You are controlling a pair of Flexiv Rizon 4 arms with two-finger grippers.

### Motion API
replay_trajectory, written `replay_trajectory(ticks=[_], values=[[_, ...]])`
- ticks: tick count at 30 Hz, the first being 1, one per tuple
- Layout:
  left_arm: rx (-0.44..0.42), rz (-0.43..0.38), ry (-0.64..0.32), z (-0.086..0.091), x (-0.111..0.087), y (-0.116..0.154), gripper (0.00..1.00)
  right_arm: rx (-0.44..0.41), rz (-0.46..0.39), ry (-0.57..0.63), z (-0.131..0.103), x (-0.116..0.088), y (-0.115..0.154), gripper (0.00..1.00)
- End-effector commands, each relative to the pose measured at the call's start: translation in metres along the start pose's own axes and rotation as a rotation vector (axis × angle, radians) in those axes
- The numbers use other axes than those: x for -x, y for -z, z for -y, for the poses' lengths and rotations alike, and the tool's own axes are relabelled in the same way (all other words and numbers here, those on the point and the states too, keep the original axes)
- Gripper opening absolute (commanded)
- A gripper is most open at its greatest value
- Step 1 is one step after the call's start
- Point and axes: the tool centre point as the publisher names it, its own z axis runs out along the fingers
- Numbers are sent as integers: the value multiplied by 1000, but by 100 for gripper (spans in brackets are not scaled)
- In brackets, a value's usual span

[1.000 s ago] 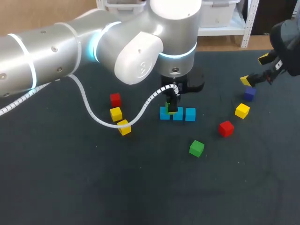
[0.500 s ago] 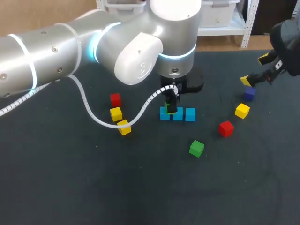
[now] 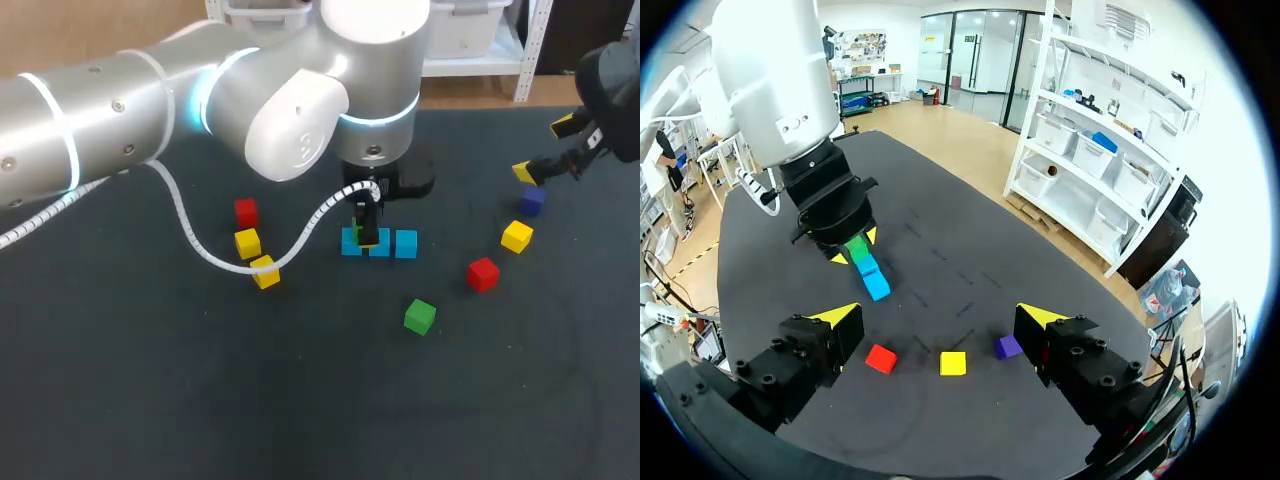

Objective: Place the blue cubes, place green cubes on the blue cubes, place the yellow cubes on the green cubes, then place the red cubes on the yellow cubes, and place purple cube on the red cubes.

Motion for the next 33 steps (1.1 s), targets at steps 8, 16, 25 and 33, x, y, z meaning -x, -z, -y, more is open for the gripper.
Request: replay_trajectory(ticks=[8, 16, 25, 33], values=[[-14, 28, 37, -4, -8, 11, 100, -6, 2, 0, -1, -1, 0, 100], [0, 155, 148, -18, -51, 57, 100, -6, 2, 0, -1, -1, 0, 100], [47, 289, 227, -9, -88, 87, 100, -6, 2, 0, -1, -1, 0, 100], [68, 379, 392, -14, -126, 92, 100, -6, 2, 0, -1, -1, 0, 100]])
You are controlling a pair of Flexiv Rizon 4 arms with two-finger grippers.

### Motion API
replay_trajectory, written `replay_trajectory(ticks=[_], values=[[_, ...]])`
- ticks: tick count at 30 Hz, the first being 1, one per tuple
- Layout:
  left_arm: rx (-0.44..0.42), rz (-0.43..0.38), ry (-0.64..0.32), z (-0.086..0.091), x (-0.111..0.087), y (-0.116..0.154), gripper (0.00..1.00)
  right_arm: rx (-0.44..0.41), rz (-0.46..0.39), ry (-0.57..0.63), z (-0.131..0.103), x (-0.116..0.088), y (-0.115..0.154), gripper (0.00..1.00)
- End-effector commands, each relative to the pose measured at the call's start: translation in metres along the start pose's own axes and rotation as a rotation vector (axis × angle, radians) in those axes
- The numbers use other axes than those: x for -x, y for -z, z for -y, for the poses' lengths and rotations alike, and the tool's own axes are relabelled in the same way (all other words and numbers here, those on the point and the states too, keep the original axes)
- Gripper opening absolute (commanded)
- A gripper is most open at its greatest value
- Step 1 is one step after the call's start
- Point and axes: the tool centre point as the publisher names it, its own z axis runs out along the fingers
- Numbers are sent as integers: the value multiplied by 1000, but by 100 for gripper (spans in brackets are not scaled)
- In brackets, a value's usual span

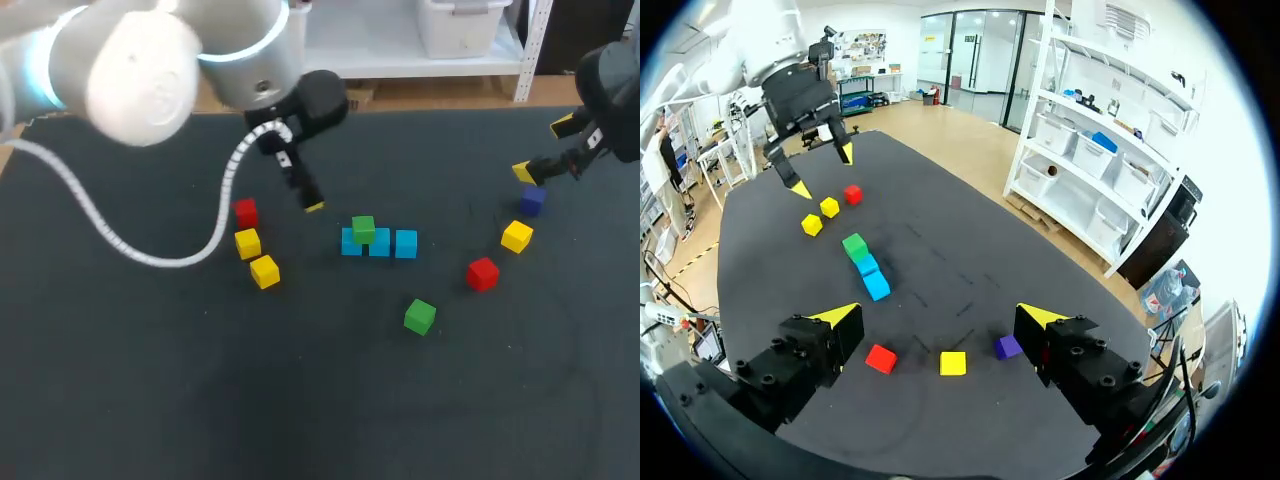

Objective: Place the blue cubes, place green cubes on the blue cubes, place the yellow cubes on the green cubes, then place the red cubes on the yellow cubes, and place purple cube on the red cubes.

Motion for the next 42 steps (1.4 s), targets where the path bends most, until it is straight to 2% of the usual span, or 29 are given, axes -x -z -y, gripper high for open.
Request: replay_trajectory(ticks=[1, 7, 18, 27, 35, 42], values=[[12, 190, 80, -7, -41, 12, 100, -6, 2, 0, -1, -1, 0, 100], [71, 277, 224, -22, -65, 31, 100, -6, 2, 0, -1, -1, 0, 100], [133, 378, 393, -36, -106, 54, 100, -6, 2, 0, -1, -1, 0, 100], [195, 419, 481, -54, -135, 68, 100, -6, 2, 0, -1, -1, 0, 100], [264, 430, 566, -77, -151, 74, 100, -6, 2, 0, -1, -1, 0, 100], [281, 434, 599, -84, -154, 75, 100, -6, 2, 0, -1, -1, 0, 100]])
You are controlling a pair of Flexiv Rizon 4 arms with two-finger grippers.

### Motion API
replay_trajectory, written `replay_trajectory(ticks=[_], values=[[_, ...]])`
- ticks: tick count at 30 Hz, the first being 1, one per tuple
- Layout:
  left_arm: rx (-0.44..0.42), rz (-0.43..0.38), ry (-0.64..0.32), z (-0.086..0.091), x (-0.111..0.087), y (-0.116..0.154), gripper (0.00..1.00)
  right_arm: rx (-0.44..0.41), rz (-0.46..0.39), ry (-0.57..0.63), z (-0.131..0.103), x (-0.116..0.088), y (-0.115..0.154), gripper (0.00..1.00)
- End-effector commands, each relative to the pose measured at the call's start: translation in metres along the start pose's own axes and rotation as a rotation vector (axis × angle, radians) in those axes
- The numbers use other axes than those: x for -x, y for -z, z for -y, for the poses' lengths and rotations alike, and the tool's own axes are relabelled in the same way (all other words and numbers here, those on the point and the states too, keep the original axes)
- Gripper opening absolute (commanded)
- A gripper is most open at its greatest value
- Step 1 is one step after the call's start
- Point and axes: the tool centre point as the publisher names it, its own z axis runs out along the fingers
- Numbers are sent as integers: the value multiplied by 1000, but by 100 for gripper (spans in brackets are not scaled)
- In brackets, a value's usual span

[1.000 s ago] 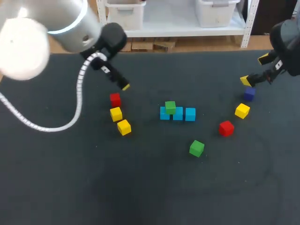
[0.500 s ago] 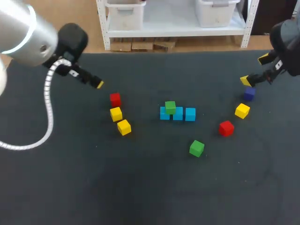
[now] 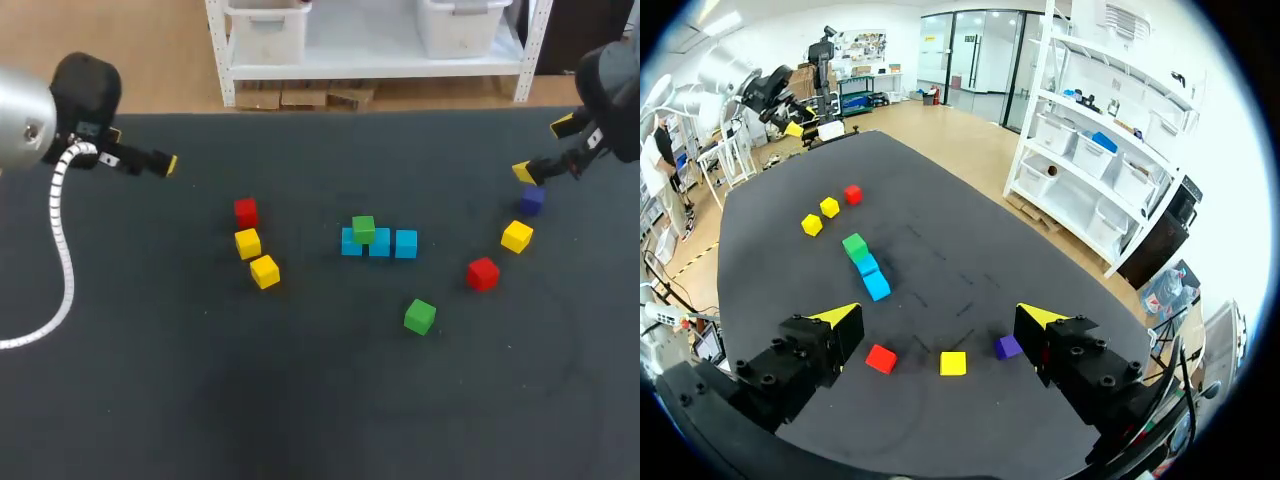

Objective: Place the blue cubes, place green cubes on the blue cubes, place the yellow cubes on the green cubes, then place the red cubes on the yellow cubes, and place purple cube on the red cubes.

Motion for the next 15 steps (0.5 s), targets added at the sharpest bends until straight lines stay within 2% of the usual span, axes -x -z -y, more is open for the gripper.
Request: replay_trajectory(ticks=[1, 10, 12, 15], values=[[14, 19, 7, 2, 0, -1, 100, -6, 2, 0, -1, -1, 0, 100], [22, 27, 26, 0, 4, -3, 100, -6, 2, 0, -1, -1, 0, 100], [63, 12, 75, 0, 5, -4, 100, -6, 2, 0, -1, -1, 0, 100], [63, 12, 75, 0, 5, -4, 100, -6, 2, 0, -1, -1, 0, 100]])
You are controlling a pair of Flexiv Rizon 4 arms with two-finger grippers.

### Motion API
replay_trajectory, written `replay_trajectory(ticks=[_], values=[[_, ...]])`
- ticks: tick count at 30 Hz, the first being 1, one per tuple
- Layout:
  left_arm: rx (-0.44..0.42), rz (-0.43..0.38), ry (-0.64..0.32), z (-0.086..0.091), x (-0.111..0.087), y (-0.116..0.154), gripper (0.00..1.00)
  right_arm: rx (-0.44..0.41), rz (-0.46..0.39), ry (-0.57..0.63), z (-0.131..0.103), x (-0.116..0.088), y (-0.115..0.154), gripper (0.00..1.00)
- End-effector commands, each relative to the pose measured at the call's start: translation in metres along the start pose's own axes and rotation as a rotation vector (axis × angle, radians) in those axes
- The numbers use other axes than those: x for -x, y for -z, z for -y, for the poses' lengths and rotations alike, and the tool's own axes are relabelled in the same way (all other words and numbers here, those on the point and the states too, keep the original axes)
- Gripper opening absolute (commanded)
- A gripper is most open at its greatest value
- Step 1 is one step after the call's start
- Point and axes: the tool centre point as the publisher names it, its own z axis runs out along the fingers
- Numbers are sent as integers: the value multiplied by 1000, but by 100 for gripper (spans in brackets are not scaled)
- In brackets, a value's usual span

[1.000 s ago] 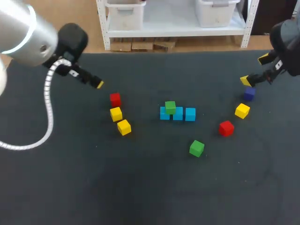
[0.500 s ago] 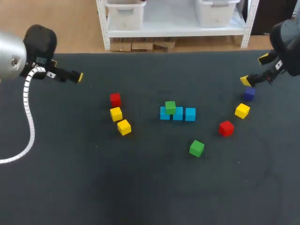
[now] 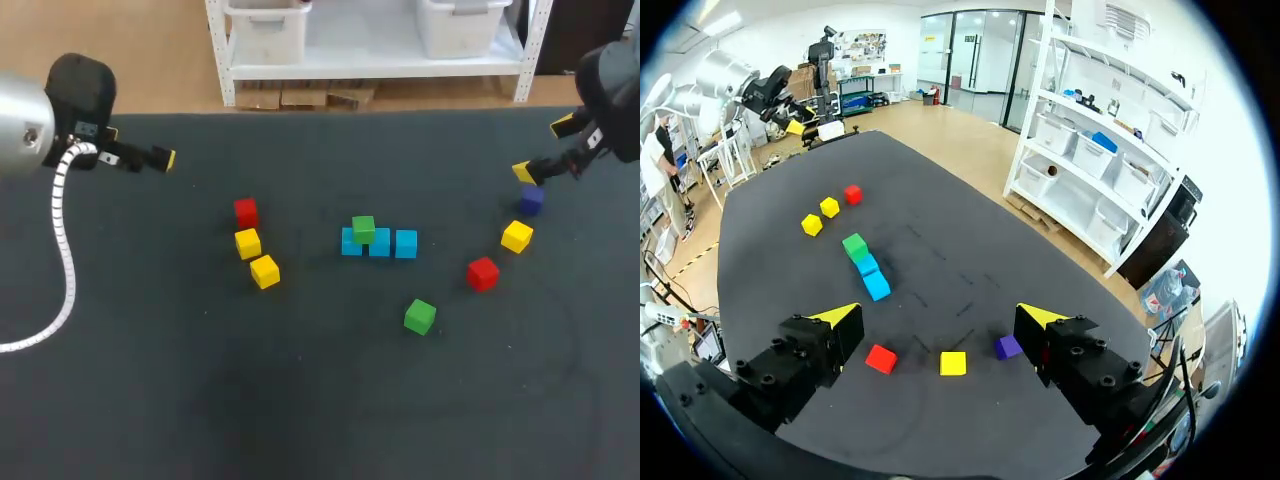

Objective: Place the blue cubes, place green cubes on the blue cubes, place the yellow cubes on the green cubes, then place the red cubes on the yellow cubes, and place purple cube on the red cubes.

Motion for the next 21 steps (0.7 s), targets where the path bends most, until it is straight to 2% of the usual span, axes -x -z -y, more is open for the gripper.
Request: replay_trajectory(ticks=[1, 14, 17, 18, 21], values=[[39, -6, 2, 6, 3, -3, 100, -6, 2, 0, -1, -1, 0, 100], [39, -6, 2, 6, 3, -3, 100, -6, 2, 0, -1, -1, 0, 100], [39, -6, 2, 6, 3, -3, 100, 3, -52, 52, 0, -1, 2, 100], [39, -6, 2, 6, 3, -3, 100, 27, -92, 60, 1, -1, 3, 100], [39, -6, 2, 6, 3, -3, 100, 91, -130, 131, 3, 0, 4, 100]])
